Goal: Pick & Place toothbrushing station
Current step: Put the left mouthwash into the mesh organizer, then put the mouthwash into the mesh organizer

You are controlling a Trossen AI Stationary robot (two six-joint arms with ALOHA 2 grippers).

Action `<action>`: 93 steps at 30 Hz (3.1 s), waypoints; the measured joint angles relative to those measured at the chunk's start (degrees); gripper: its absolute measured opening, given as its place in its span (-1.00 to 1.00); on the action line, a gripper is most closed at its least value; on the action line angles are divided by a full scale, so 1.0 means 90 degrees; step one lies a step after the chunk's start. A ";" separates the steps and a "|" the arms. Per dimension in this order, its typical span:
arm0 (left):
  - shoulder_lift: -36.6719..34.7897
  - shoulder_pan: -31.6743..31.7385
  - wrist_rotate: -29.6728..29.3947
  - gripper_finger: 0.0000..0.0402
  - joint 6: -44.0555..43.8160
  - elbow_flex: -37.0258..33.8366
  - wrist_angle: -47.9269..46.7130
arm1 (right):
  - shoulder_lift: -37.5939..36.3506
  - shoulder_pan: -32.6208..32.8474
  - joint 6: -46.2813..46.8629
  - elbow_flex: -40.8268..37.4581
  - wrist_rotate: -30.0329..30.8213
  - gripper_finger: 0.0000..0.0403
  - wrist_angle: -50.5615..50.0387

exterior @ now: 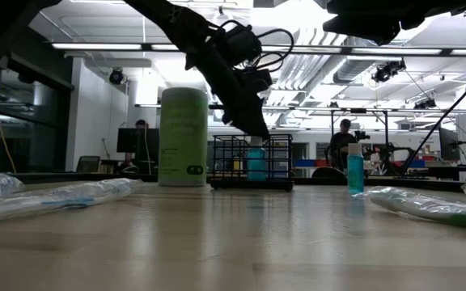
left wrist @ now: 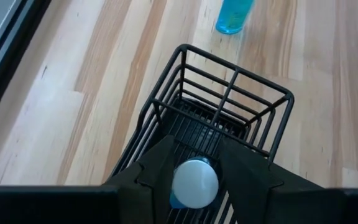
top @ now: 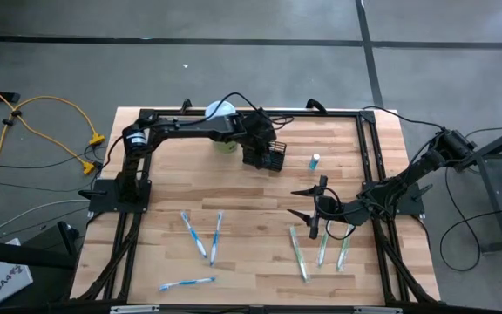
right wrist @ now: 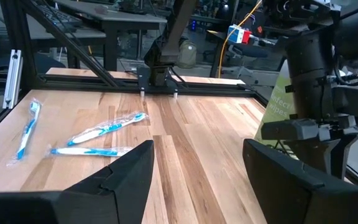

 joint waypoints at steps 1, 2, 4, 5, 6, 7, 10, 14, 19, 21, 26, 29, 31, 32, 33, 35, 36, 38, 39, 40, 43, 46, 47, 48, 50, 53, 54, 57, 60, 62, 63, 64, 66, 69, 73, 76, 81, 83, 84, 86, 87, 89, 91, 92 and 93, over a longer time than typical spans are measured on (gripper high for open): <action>-0.0023 0.0004 -0.0002 -0.36 0.0002 -0.0001 -0.0002 | 0.0000 0.0000 0.0000 0.0000 -0.0001 0.19 -0.0002; -0.0045 0.0005 -0.0001 -0.36 -0.0003 -0.0002 0.0010 | 0.0000 -0.0001 0.0000 0.0000 0.0000 0.19 -0.0005; -0.0122 0.0003 0.0001 -0.36 0.0003 0.0000 0.0063 | 0.0000 -0.0001 0.0000 0.0000 0.0000 0.19 -0.0014; -0.0158 0.0003 0.0004 -0.36 0.0003 0.0000 0.0065 | 0.0000 0.0002 0.0000 0.0000 0.0000 0.19 -0.0028; -0.0193 0.0002 0.0004 -0.36 0.0003 0.0000 0.0084 | 0.0000 0.0002 0.0002 0.0000 -0.0001 0.19 -0.0030; -0.0224 0.0002 0.0004 -0.36 0.0005 0.0000 0.0087 | 0.0000 -0.0001 0.0002 0.0000 0.0000 0.19 -0.0034; -0.0336 0.0002 0.0003 -0.36 0.0005 0.0000 0.0086 | 0.0000 0.0000 0.0002 0.0000 0.0000 0.19 -0.0042; -0.0456 -0.0021 -0.0003 -0.36 -0.0002 0.0000 0.0085 | 0.0000 0.0002 0.0002 0.0000 0.0000 0.19 -0.0042; -0.0686 -0.0157 -0.0004 -0.36 0.0061 0.0000 0.0048 | 0.0000 0.0000 0.0030 0.0000 0.0123 0.19 -0.0196; -0.0811 -0.0246 -0.0003 -0.36 0.0068 0.0005 0.0026 | 0.0000 0.0002 0.0147 -0.0001 0.0403 0.19 -0.0326; -0.1197 -0.0563 -0.0003 -0.36 0.0078 0.0005 -0.0414 | 0.0000 -0.0001 0.0439 -0.0002 0.0847 0.19 -0.0759; -0.1409 -0.0790 -0.0001 -0.36 0.0064 0.0005 -0.0771 | -0.0002 0.0002 0.0626 -0.0002 0.0843 0.19 -0.0928; -0.1512 -0.0950 -0.0002 -0.36 0.0033 0.0005 -0.0949 | -0.0001 0.0002 0.0732 -0.0002 0.0843 0.19 -0.1005; -0.1555 -0.1021 -0.0001 -0.36 0.0023 0.0005 -0.0994 | -0.0002 0.0002 0.0781 -0.0002 0.0843 0.19 -0.1035; -0.1602 -0.1093 0.0001 -0.36 -0.0003 0.0003 -0.1063 | -0.0002 0.0002 0.0807 -0.0002 0.0843 0.19 -0.1046; -0.1653 -0.1227 0.0004 -0.36 -0.0065 0.0000 -0.1160 | -0.0002 0.0002 0.0816 -0.0002 0.0843 0.19 -0.1043; -0.1682 -0.1288 0.0004 -0.36 -0.0116 -0.0003 -0.1293 | 0.0000 0.0002 0.0817 -0.0002 0.0843 0.19 -0.1045; -0.1697 -0.1404 0.0004 -0.36 -0.0186 -0.0012 -0.1458 | -0.0002 0.0002 0.0852 -0.0002 0.0843 0.19 -0.1044; -0.1721 -0.1450 0.0004 -0.37 -0.0248 -0.0012 -0.1549 | 0.0000 0.0002 0.0866 -0.0002 0.0842 0.19 -0.1045; -0.1753 -0.1490 -0.0001 -0.37 -0.0295 -0.0014 -0.1713 | -0.0002 0.0002 0.0883 -0.0002 0.0842 0.19 -0.1045; -0.1847 -0.1612 -0.0003 -0.37 -0.0467 -0.0010 -0.1909 | -0.0002 0.0002 0.0891 -0.0002 0.0840 0.19 -0.1057; -0.1964 -0.1706 -0.0014 -0.37 -0.0622 -0.0015 -0.2141 | -0.0002 0.0002 0.0982 -0.0002 0.0840 0.19 -0.1095; -0.2030 -0.1733 -0.0027 -0.37 -0.0665 -0.0015 -0.2237 | -0.0002 0.0002 0.0998 -0.0002 0.0841 0.19 -0.1126; -0.2083 -0.1760 -0.0036 -0.37 -0.0722 -0.0015 -0.2329 | -0.0002 0.0002 0.1003 -0.0002 0.0843 0.19 -0.1139; -0.2211 -0.1836 -0.0128 -0.37 -0.0823 -0.0015 -0.2364 | -0.0002 0.0002 0.1060 -0.0002 0.0862 0.19 -0.1183; -0.2387 -0.1975 -0.0384 -0.37 -0.0974 -0.0016 -0.2563 | -0.0002 0.0002 0.1166 -0.0002 0.1077 0.19 -0.1270; -0.2476 -0.2016 -0.0477 -0.37 -0.0987 -0.0015 -0.2580 | -0.0002 0.0000 0.1169 -0.0002 0.1182 0.19 -0.1303; -0.2695 -0.2176 -0.0791 -0.37 -0.1090 -0.0015 -0.2747 | -0.0002 -0.0001 0.1257 -0.0002 0.1354 0.19 -0.1365; -0.2882 -0.2344 -0.1114 -0.37 -0.1257 -0.0141 -0.2834 | -0.0002 -0.0001 0.1365 -0.0002 0.1348 0.19 -0.1392; -0.3052 -0.2461 -0.1288 -0.37 -0.1344 -0.0359 -0.2783 | -0.0002 -0.0023 0.1447 -0.0002 0.1343 0.19 -0.1418; -0.3134 -0.2517 -0.1356 -0.37 -0.1383 -0.0496 -0.2759 | -0.0002 -0.0035 0.1472 -0.0002 0.1328 0.19 -0.1418; -0.3232 -0.2578 -0.1463 -0.37 -0.1447 -0.0662 -0.2656 | -0.0002 -0.0056 0.1477 -0.0002 0.1322 0.19 -0.1431; -0.3463 -0.2695 -0.1690 -0.37 -0.1545 -0.1111 -0.2408 | -0.0002 -0.0090 0.1479 -0.0002 0.1323 0.19 -0.1427; -0.3854 -0.2837 -0.1867 -0.37 -0.1632 -0.1896 -0.1766 | -0.0002 -0.0151 0.1480 -0.0002 0.1292 0.19 -0.1419; -0.4403 -0.2972 -0.1893 -0.37 -0.1710 -0.2980 -0.0842 | -0.0002 -0.0211 0.1487 -0.0002 0.1278 0.19 -0.1410; -0.4758 -0.3061 -0.1912 -0.37 -0.1714 -0.3752 -0.0092 | -0.0002 -0.0269 0.1575 -0.0002 0.1283 0.19 -0.1414; -0.5188 -0.3149 -0.1917 -0.37 -0.1682 -0.4583 0.0733 | -0.0247 -0.0549 0.1606 -0.0002 0.1207 0.19 -0.1418; -0.5309 -0.3168 -0.1924 -0.37 -0.1629 -0.4779 0.0880 | -0.0475 -0.0718 0.1615 -0.0002 0.0958 0.18 -0.1567; -0.5351 -0.3168 -0.1935 -0.37 -0.1608 -0.4856 0.0985 | -0.0613 -0.0813 0.1618 -0.0002 0.0821 0.17 -0.1668; -0.5440 -0.3167 -0.1939 -0.37 -0.1572 -0.5006 0.1138 | -0.0910 -0.1013 0.1622 -0.0002 0.0614 0.15 -0.1849; -0.5453 -0.3167 -0.1941 -0.37 -0.1519 -0.5077 0.1196 | -0.1073 -0.1103 0.1622 -0.0002 0.0553 0.13 -0.2010; -0.5448 -0.3167 -0.1950 -0.37 -0.1455 -0.5192 0.1371 | -0.1383 -0.1294 0.1625 -0.0002 0.0410 0.11 -0.2347; -0.5444 -0.3167 -0.1963 -0.37 -0.1452 -0.5307 0.1450 | -0.1667 -0.1484 0.1675 -0.0002 0.0261 0.08 -0.2703; -0.5433 -0.3167 -0.1963 -0.37 -0.1452 -0.5369 0.1559 | -0.1821 -0.1569 0.1717 -0.0002 0.0185 0.07 -0.2893; -0.5432 -0.3167 -0.1964 -0.37 -0.1451 -0.5443 0.1649 | -0.1958 -0.1655 0.1775 -0.0002 0.0116 0.06 -0.3073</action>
